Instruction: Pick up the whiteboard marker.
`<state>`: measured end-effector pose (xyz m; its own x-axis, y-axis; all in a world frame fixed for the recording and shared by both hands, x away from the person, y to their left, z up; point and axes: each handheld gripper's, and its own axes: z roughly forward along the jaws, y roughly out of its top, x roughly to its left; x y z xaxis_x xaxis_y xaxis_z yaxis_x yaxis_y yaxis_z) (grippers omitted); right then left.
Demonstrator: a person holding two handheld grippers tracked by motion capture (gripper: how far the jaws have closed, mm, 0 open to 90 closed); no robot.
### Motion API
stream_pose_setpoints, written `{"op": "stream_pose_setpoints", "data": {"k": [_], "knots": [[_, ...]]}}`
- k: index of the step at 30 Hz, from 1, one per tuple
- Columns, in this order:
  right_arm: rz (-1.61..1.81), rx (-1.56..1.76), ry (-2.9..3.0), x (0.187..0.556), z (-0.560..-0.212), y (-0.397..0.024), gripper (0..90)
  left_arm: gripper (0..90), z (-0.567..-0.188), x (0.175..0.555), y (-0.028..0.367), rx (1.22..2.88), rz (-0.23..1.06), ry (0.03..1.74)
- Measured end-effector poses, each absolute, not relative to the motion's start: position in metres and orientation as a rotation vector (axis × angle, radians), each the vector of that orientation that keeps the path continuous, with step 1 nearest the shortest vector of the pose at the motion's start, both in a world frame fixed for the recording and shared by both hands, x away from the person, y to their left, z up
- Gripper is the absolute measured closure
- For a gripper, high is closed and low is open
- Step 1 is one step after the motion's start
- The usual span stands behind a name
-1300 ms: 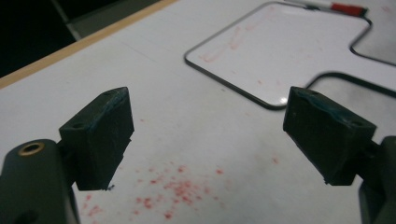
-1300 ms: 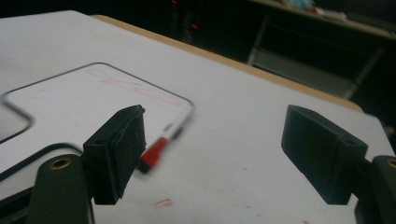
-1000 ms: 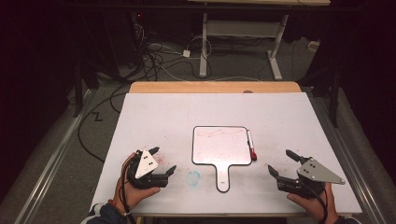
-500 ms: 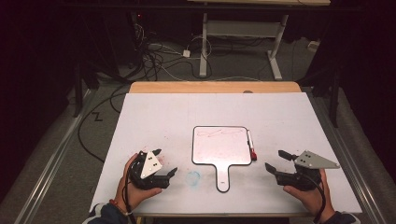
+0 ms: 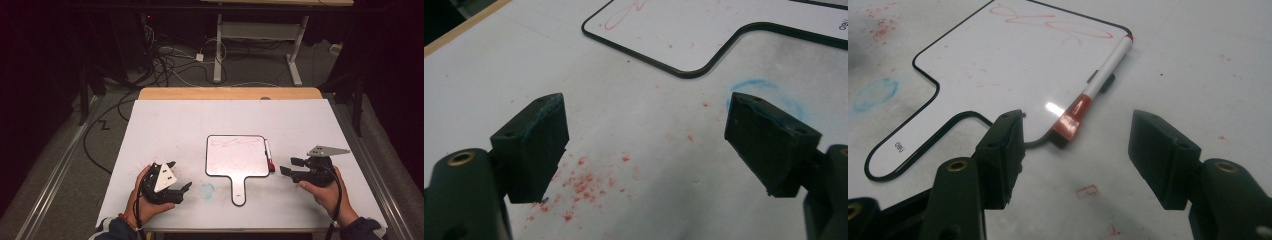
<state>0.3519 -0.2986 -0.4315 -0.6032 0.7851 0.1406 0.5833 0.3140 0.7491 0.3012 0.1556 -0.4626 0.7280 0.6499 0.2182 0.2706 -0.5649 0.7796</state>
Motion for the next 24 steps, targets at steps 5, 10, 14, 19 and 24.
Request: {"op": "stream_pose_setpoints", "data": {"k": [5,10,14,19,24], "knots": [[1.131,1.291,2.364,0.384,-0.43,-0.289,41.2,17.0,-0.463,0.302,0.153,2.173,0.633,0.682],[1.057,1.332,2.395,0.41,-0.438,-0.278,44.1,17.0,-0.464,0.302,0.149,2.192,0.614,0.678],[1.031,1.381,2.44,0.436,-0.444,-0.266,45.9,17.0,-0.464,0.301,0.149,2.201,0.615,0.667],[0.938,1.429,2.468,0.46,-0.451,-0.252,52.5,17.1,-0.465,0.299,0.152,2.211,0.63,0.663],[0.902,1.453,2.466,0.468,-0.454,-0.248,65.9,17.1,-0.466,0.296,0.155,2.207,0.632,0.674]]}}
